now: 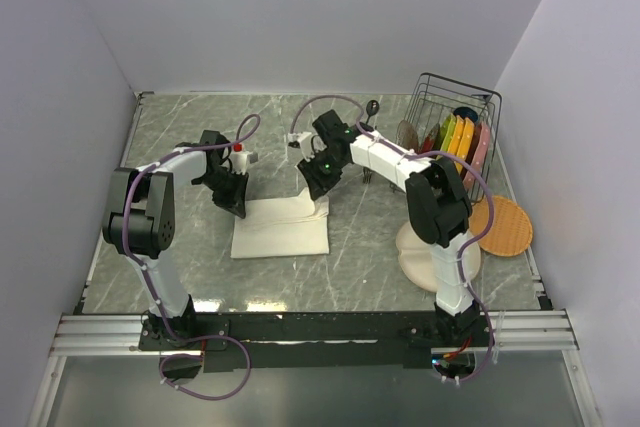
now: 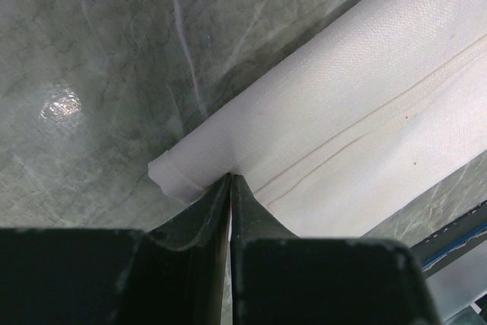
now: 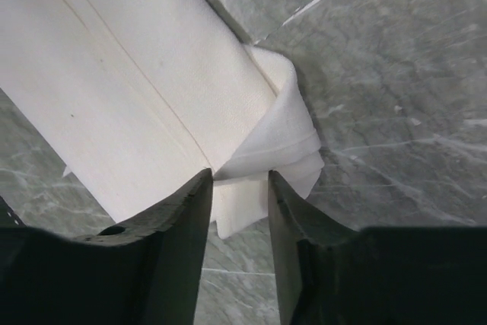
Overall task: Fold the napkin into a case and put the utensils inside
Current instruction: Fold the lower triangle-folded napkin at the center of the board.
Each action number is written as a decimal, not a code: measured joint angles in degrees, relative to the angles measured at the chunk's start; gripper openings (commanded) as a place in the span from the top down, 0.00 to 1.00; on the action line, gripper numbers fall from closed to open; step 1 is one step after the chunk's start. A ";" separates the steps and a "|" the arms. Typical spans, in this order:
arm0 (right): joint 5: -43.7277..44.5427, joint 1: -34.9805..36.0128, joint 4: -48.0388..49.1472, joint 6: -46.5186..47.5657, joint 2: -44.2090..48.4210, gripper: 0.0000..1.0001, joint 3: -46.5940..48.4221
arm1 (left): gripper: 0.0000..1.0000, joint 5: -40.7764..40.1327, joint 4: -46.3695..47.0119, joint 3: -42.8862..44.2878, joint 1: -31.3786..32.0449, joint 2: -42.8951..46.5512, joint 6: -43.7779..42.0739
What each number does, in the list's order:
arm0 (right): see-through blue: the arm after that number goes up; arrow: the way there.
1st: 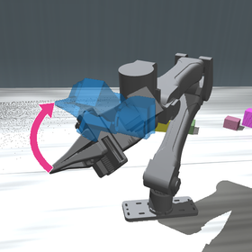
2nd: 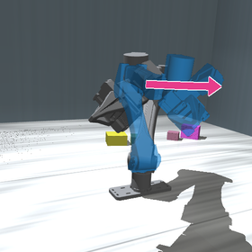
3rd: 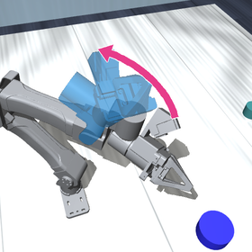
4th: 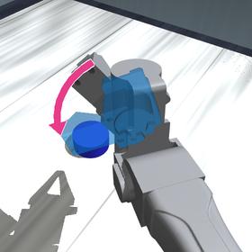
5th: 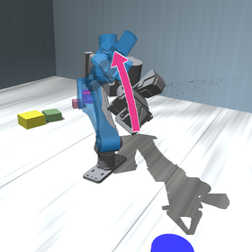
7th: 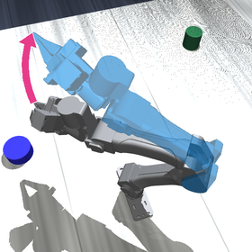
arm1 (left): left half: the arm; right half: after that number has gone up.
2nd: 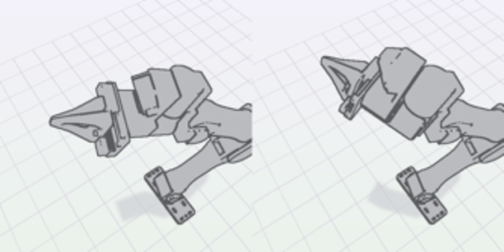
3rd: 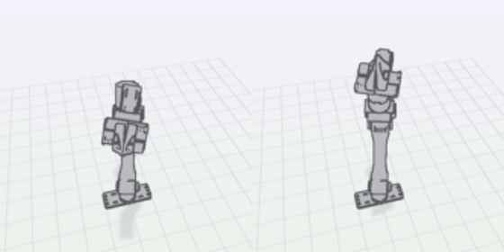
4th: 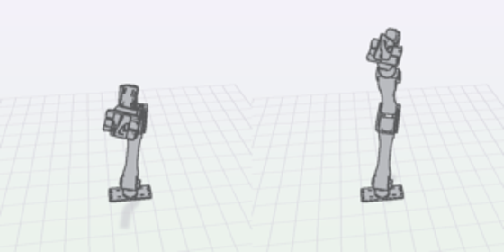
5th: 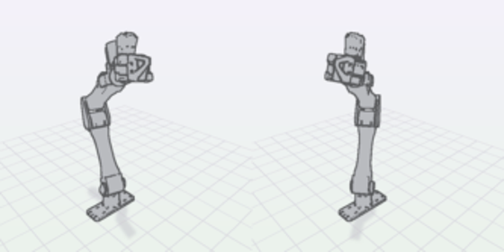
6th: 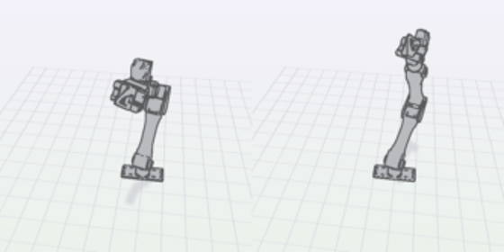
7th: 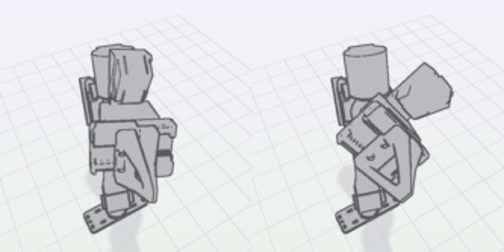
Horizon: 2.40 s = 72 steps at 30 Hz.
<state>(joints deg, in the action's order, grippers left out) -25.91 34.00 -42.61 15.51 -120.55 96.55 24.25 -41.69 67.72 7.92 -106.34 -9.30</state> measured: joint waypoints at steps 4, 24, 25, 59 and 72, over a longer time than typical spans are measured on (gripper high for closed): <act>0.07 0.00 -0.31 -0.52 -0.31 1.00 1.90 | 0.89 0.13 0.09 -0.11 0.00 0.02 0.02; 3.08 0.26 -4.15 -6.58 -0.31 0.56 6.97 | 0.89 0.87 0.15 -0.28 0.04 0.02 0.02; 3.91 0.28 -4.13 -7.13 -0.31 0.53 7.89 | 0.89 0.94 0.17 -0.33 0.04 0.02 0.02; 10.01 1.99 -6.99 -4.63 -3.15 0.93 7.50 | 0.90 1.27 0.20 -0.37 0.04 0.02 0.15; 8.72 2.80 -8.83 0.94 -1.44 1.00 3.78 | 0.90 1.42 0.26 -0.48 0.02 0.02 0.28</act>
<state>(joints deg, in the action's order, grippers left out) -17.19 36.80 -51.44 16.45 -121.99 100.33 25.67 -41.43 67.24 7.94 -106.32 -9.02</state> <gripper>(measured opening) 0.009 0.101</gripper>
